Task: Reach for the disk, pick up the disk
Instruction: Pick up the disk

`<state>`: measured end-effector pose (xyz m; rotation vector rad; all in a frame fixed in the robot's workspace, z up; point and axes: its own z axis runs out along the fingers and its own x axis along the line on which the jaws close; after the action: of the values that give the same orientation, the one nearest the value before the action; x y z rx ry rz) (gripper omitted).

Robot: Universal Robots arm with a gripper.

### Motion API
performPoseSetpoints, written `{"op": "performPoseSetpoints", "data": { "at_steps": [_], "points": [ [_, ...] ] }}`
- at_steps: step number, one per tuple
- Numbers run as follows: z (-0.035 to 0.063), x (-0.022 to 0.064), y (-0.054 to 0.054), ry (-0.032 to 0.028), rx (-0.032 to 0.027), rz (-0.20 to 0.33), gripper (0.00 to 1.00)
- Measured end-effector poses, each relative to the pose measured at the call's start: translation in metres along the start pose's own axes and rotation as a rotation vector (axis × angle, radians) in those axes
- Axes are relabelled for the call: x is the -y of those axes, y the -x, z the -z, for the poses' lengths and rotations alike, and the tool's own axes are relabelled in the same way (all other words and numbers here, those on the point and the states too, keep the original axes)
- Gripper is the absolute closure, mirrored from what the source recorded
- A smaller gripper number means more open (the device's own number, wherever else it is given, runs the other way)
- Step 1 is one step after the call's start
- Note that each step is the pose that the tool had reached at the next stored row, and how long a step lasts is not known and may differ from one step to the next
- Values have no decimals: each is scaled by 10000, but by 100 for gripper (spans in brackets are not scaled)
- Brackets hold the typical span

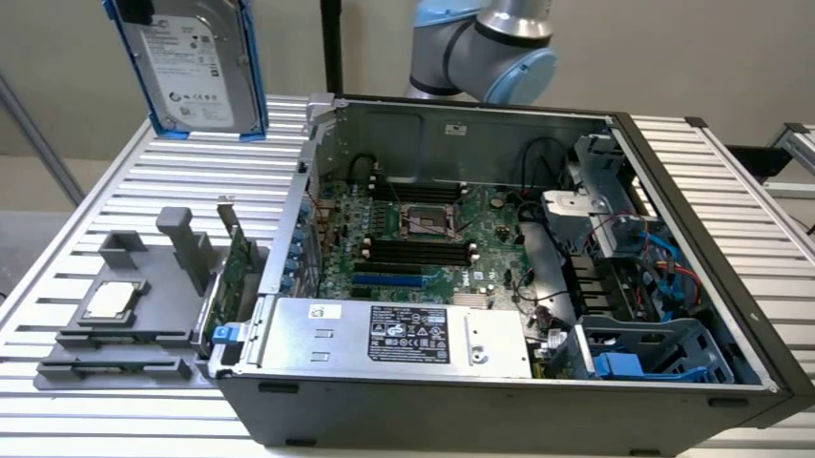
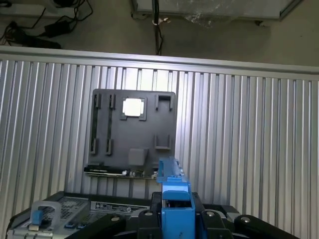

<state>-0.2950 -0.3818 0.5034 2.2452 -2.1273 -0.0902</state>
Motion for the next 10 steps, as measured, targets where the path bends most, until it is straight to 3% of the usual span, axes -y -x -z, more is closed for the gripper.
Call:
{"op": "performPoseSetpoints", "data": {
  "at_steps": [7, 10],
  "points": [
    [87, 304, -107, 74, 3, -1, 67],
    [95, 376, -192, 75, 1, -2, 67]
  ]
}}
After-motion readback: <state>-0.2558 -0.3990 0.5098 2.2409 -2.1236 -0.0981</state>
